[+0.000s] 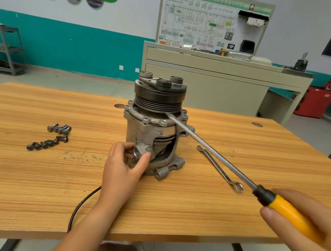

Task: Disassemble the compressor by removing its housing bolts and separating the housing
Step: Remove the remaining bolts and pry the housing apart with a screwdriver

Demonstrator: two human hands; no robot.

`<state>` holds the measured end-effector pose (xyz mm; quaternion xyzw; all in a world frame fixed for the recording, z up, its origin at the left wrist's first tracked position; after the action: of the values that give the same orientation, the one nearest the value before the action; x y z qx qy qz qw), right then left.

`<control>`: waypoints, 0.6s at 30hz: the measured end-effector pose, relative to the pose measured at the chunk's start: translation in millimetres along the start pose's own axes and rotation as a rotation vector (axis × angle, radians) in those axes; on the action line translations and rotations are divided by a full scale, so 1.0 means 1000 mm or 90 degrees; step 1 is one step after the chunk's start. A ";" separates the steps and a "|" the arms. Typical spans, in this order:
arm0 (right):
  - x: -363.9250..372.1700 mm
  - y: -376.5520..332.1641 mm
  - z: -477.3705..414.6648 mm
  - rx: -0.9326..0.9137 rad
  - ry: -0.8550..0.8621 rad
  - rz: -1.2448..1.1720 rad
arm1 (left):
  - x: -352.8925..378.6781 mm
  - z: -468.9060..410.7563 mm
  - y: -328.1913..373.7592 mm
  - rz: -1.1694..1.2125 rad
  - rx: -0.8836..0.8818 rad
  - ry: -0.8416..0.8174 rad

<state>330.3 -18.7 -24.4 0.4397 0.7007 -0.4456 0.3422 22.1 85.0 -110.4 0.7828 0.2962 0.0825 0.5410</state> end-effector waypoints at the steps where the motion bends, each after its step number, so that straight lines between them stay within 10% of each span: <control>1: -0.002 0.013 0.004 0.019 0.011 0.004 | 0.000 0.000 0.000 -0.001 -0.001 0.001; 18: 0.018 0.008 -0.026 -0.029 -0.044 0.028 | -0.001 0.001 -0.001 -0.007 -0.028 -0.010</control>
<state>328.7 12.5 -32.8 0.4315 0.6886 -0.4368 0.3858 21.3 84.4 -111.6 0.7698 0.2943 0.0797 0.5607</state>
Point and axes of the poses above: each hand's wrist, its own z-axis away from the middle knuckle, its own x-axis out of the palm, y = z × x, the point moved 10 cm from there along -z, towards the middle knuckle, and after that the axes turned 9 degrees about -x, right-handed, at the moved point
